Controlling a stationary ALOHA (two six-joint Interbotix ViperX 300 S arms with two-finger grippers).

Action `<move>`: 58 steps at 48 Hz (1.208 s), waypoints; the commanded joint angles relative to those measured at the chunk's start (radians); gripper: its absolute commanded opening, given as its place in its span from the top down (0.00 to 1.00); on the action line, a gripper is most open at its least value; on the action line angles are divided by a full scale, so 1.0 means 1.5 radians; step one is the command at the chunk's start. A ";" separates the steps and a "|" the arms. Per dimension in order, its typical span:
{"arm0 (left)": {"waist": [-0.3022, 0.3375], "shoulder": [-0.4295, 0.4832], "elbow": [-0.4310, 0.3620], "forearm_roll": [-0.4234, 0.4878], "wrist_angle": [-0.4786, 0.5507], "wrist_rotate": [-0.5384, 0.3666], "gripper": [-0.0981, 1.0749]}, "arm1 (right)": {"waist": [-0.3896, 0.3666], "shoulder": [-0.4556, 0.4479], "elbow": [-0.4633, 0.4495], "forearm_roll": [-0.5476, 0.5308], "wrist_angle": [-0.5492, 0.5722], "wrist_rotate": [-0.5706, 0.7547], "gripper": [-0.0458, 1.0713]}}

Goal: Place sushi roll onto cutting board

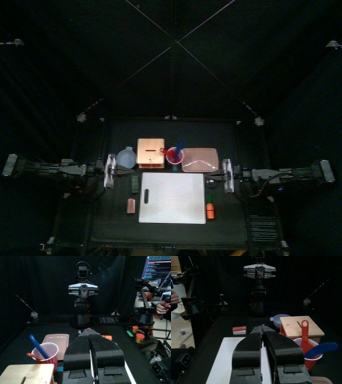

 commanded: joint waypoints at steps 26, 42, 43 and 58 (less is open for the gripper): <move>0.057 0.264 -0.251 -0.164 0.277 -0.002 0.89 | -0.046 0.088 -0.018 -0.025 0.006 0.006 0.95; 0.056 0.425 -0.403 -0.200 0.608 -0.052 0.89 | -0.047 0.100 -0.012 -0.017 0.040 0.006 0.95; 0.055 0.440 -0.412 -0.198 0.632 -0.060 0.89 | -0.047 0.100 -0.012 -0.016 0.042 0.006 0.95; 0.002 0.566 -0.514 -0.014 0.848 -0.318 0.89 | -0.044 0.103 -0.006 0.003 0.084 0.007 0.95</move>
